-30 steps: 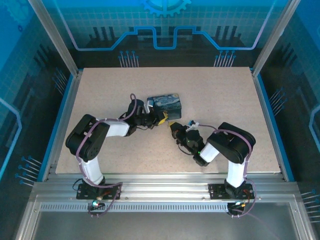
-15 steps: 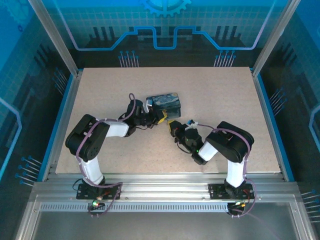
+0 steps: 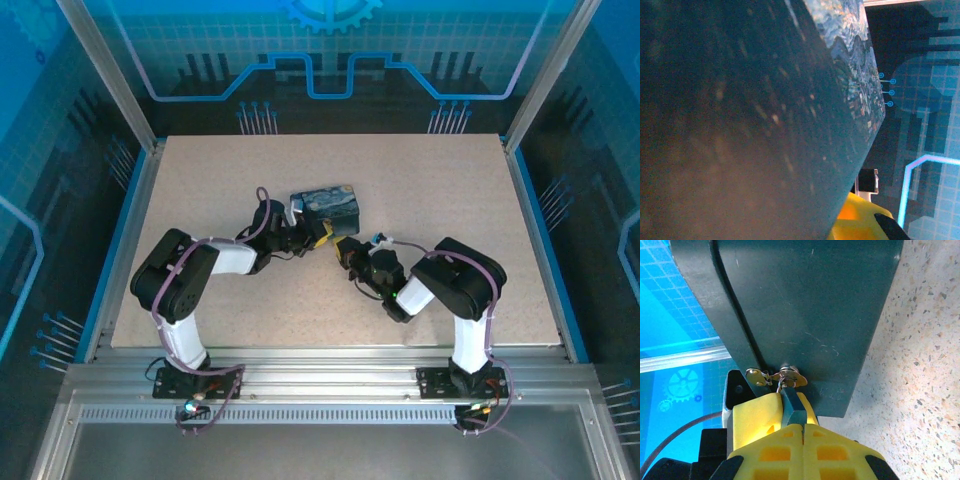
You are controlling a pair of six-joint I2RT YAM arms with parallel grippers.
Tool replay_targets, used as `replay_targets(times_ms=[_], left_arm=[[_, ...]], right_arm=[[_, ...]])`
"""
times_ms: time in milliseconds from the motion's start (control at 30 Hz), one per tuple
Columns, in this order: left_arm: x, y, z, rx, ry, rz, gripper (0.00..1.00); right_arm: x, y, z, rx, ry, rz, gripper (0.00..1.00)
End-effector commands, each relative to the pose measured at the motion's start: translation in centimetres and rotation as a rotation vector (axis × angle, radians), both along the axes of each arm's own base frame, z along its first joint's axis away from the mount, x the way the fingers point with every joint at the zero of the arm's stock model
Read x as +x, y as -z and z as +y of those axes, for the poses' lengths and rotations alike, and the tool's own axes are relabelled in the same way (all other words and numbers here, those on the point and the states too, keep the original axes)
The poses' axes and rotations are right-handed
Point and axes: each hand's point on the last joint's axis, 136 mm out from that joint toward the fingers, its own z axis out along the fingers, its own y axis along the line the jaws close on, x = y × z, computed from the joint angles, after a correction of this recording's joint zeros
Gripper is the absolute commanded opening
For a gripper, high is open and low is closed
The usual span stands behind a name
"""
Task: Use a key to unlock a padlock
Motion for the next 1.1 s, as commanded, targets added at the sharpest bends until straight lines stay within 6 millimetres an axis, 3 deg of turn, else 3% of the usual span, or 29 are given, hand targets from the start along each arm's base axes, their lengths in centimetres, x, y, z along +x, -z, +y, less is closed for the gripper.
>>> replay_targets(times_ms=[0, 167, 333, 467, 667, 900, 1067], left_arm=[[-5.4, -2.8, -4.3, -0.084, 0.274, -0.018, 0.0], [-4.3, -2.0, -3.0, -0.044, 0.223, -0.007, 0.0], [-3.5, -1.5, -2.0, 0.001, 0.189, 0.0, 0.0], [-3.3, -1.4, -1.8, 0.015, 0.181, 0.005, 0.0], [-3.3, -1.6, -1.8, 0.011, 0.178, 0.005, 0.0], [-3.3, -1.9, -1.8, 0.001, 0.174, 0.01, 0.0], [-3.5, -2.3, -1.9, -0.002, 0.18, 0.01, 0.0]], right_arm=[[0.5, -2.1, 0.9, 0.012, -0.043, -0.056, 0.02], [-0.9, -0.2, -0.4, -0.068, -0.07, -0.001, 0.19], [-2.8, 1.6, -2.2, -0.184, -0.124, 0.077, 0.31], [-4.6, 2.2, -3.6, -0.351, -0.209, 0.12, 0.33], [-7.1, 1.7, -5.9, -0.749, -0.35, 0.137, 0.35], [-7.8, 1.4, -6.5, -0.935, -0.456, 0.109, 0.35], [-7.4, 0.1, -5.7, -1.114, -0.532, 0.026, 0.35]])
